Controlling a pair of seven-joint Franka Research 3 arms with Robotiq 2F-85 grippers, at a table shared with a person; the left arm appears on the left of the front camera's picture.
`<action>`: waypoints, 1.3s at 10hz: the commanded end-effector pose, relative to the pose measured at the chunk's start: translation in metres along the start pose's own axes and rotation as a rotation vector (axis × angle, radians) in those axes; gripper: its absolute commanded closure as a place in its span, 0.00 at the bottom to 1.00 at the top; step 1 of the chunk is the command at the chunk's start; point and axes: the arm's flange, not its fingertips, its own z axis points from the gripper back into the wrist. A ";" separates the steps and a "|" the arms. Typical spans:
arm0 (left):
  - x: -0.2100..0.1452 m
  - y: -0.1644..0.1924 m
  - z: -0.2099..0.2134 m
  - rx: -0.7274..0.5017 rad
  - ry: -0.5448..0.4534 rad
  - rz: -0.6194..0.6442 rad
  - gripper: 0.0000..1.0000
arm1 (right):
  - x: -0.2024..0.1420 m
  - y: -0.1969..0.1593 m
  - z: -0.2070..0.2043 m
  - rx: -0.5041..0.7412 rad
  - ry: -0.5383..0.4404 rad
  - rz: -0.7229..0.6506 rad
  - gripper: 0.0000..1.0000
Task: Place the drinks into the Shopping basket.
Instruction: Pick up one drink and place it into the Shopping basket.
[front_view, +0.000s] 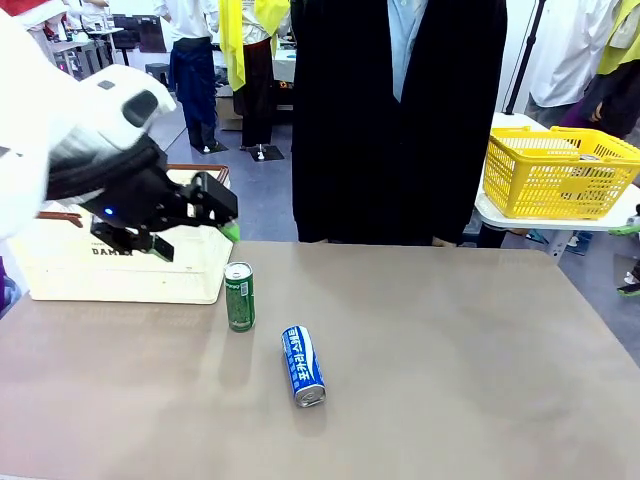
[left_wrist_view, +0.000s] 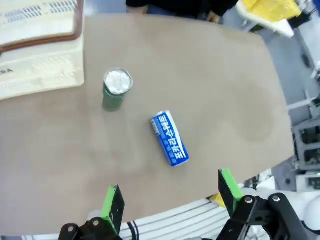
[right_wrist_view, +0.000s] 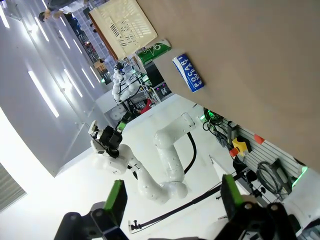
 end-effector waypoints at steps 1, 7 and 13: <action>0.023 -0.033 -0.057 0.084 0.187 -0.021 0.00 | -0.003 0.002 -0.003 -0.005 -0.012 -0.009 0.00; 0.000 -0.070 -0.181 0.248 0.368 0.289 0.00 | -0.003 0.002 -0.003 -0.005 -0.012 -0.009 0.00; -0.008 -0.064 -0.200 0.232 0.393 0.290 0.00 | -0.003 0.002 -0.003 -0.005 -0.012 -0.009 0.00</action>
